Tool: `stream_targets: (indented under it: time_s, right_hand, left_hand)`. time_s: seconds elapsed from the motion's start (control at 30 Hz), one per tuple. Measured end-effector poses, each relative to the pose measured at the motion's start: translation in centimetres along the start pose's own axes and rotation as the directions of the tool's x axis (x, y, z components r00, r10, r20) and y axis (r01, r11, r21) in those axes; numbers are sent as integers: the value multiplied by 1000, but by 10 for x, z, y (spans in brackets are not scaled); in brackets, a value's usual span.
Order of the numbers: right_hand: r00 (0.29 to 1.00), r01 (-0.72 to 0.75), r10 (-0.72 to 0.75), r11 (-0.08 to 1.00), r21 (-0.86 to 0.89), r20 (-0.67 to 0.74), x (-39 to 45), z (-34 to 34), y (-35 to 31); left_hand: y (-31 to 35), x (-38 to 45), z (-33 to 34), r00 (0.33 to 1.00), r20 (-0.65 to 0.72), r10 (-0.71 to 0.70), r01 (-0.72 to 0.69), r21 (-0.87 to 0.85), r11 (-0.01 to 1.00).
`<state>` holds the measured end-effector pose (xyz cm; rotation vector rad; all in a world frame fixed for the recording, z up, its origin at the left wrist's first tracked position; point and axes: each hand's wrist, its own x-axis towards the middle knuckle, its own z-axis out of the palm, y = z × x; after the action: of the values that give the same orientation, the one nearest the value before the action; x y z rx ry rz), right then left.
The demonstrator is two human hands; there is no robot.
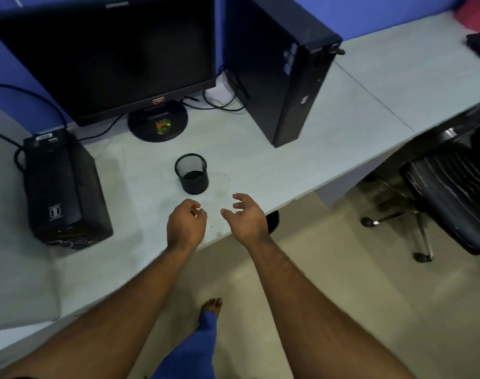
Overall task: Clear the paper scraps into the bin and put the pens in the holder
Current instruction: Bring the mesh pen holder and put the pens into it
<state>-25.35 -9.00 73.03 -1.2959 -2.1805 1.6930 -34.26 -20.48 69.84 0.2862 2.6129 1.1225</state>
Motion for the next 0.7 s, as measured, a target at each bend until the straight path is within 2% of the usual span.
stream_targets:
  time_s: [0.1,0.17,0.27,0.33,0.5,0.7]
  right_hand:
    - [999,5,0,994,-108,51,33,39,-14]
    - [999,29,-25,990,-137,30,49,58,-20]
    - [997,70,-77,981,-180,-27,76,83,-27]
    - [995,77,-86,982,-174,-44,86,93,-29]
    - [987,120,-134,980,-156,-84,105,110,-29]
    - [975,139,-152,986,-86,-160,112,119,-31]
  left_hand:
    - [-35,39,-9,997,-66,-35,41,91,995]
    - [-58,58,-7,996,-75,44,-31,175,984]
    - [-88,87,6,985,12,173,-164,374,913]
    - [-97,91,16,976,33,213,-205,450,869]
    - [-106,88,32,942,-25,336,-257,591,764]
    - [-106,89,33,963,15,268,-220,615,757]
